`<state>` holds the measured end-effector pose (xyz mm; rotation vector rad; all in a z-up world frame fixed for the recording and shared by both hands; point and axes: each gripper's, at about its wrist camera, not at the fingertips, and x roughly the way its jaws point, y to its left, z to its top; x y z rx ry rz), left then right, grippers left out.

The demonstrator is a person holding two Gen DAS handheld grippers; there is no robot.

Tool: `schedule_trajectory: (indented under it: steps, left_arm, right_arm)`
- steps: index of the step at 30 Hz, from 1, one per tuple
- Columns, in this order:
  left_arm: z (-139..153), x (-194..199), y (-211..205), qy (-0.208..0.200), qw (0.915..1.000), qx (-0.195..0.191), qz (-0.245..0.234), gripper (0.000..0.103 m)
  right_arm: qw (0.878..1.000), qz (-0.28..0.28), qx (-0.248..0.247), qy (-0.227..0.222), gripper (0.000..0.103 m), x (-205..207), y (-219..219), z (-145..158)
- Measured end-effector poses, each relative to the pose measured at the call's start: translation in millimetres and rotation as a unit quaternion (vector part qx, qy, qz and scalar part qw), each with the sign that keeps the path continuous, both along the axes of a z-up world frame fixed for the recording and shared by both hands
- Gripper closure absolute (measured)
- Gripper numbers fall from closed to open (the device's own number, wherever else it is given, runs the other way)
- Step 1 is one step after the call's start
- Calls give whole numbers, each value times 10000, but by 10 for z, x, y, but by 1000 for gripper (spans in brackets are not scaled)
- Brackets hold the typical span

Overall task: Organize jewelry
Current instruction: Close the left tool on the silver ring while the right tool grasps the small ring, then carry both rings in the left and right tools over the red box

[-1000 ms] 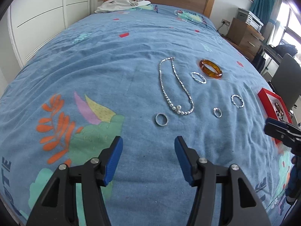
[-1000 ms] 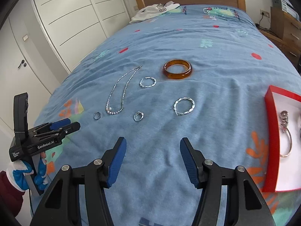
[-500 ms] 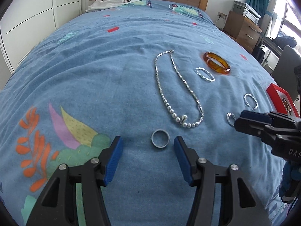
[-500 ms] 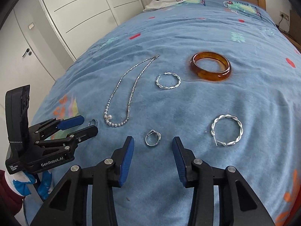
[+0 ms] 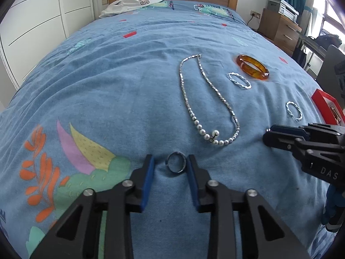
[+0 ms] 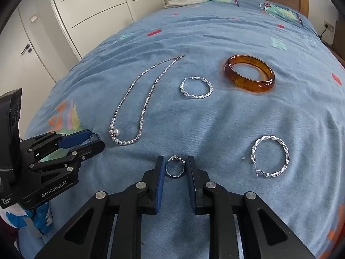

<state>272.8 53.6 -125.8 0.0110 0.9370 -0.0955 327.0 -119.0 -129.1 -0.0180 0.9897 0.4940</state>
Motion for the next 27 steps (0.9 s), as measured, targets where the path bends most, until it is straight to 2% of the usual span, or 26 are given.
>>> schedule_trajectory:
  steps: [2,11,17,22,27]
  left_arm:
    - [13,-12,29,-1,10000,-28,38,85]
    - [121,-165,81,-12,9997,-244,83,85]
    - [297,-327,52,-121,9996,-236,27,85]
    - [502,-502,-70,-233,9994,-254,-101,85]
    - [710,-667,-347,-340,9982,-348,-339,85]
  right_arm:
    - [10000,6,36,-17,83,-23,-20,15]
    - [9996,-8,260,-126,83,-211,-107,203]
    - [9992,-76,318,-245,83,-395,-216,389]
    - [9986,-198,299,-392,83,-596,-400,574]
    - [9972,-472,282,-506,83,-847,-781,739]
